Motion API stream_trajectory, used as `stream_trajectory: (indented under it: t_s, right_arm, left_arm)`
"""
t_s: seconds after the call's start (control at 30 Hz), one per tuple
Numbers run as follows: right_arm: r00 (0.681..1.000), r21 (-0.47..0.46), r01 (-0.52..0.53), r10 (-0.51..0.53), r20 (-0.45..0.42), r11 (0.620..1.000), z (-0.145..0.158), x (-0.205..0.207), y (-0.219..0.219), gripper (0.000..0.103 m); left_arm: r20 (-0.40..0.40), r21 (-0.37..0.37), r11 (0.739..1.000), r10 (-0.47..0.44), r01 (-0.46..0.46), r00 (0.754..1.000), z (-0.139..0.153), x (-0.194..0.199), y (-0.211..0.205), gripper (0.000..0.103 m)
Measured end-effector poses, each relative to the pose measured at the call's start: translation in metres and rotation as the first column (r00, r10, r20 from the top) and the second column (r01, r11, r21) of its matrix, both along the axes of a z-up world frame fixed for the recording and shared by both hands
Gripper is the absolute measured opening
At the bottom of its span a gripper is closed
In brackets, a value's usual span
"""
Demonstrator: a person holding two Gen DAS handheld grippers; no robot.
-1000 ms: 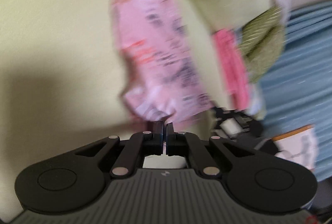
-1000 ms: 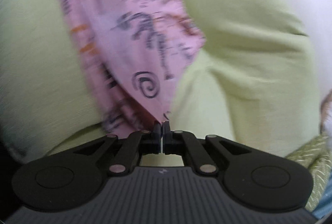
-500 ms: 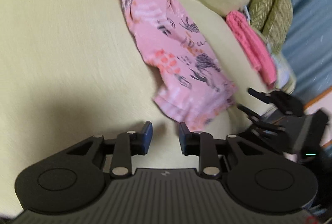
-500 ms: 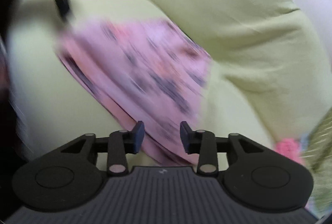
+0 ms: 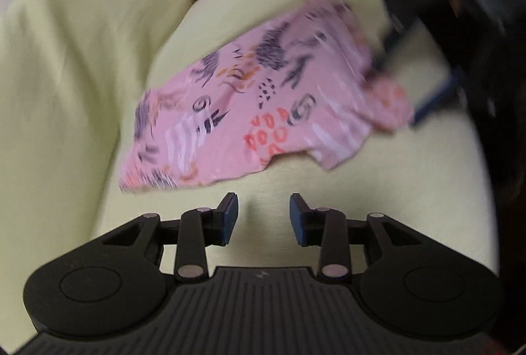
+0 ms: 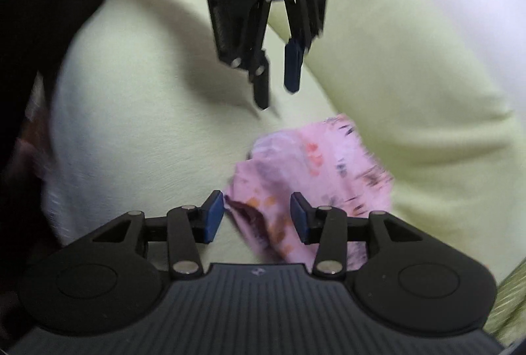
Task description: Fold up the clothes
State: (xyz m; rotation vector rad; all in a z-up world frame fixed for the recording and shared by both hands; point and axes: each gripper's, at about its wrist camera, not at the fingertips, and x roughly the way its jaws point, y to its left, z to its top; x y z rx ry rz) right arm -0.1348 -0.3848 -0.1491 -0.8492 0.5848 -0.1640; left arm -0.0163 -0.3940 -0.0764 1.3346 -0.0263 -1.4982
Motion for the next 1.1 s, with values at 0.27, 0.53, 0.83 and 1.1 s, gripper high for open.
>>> stream_trajectory:
  t_s: [0.27, 0.53, 0.83, 1.1]
  right_arm:
    - [0.997, 0.082, 0.035, -0.04, 0.058, 0.996, 0.012, 0.006, -0.01, 0.002]
    - [0.998, 0.314, 0.04, -0.056, 0.04, 0.949, 0.043, -0.001, -0.013, 0.002]
    - [0.999, 0.534, -0.048, 0.046, 0.018, 0.844, 0.07, -0.022, -0.011, 0.003]
    - [0.999, 0.685, -0.033, 0.032, 0.013, 0.728, 0.081, -0.019, -0.036, 0.003]
  left_arm:
    - [0.281, -0.075, 0.94, -0.301, 0.333, 0.911, -0.039, -0.011, 0.008, 0.043]
    - [0.3, -0.053, 0.883, -0.432, 0.467, 0.85, -0.05, -0.007, 0.0, 0.009]
    - [0.167, 0.083, 0.892, -0.452, 0.444, 0.876, -0.016, -0.006, 0.046, 0.003]
    - [0.166, 0.111, 0.913, -0.406, 0.392, 0.899, -0.02, -0.015, 0.057, 0.013]
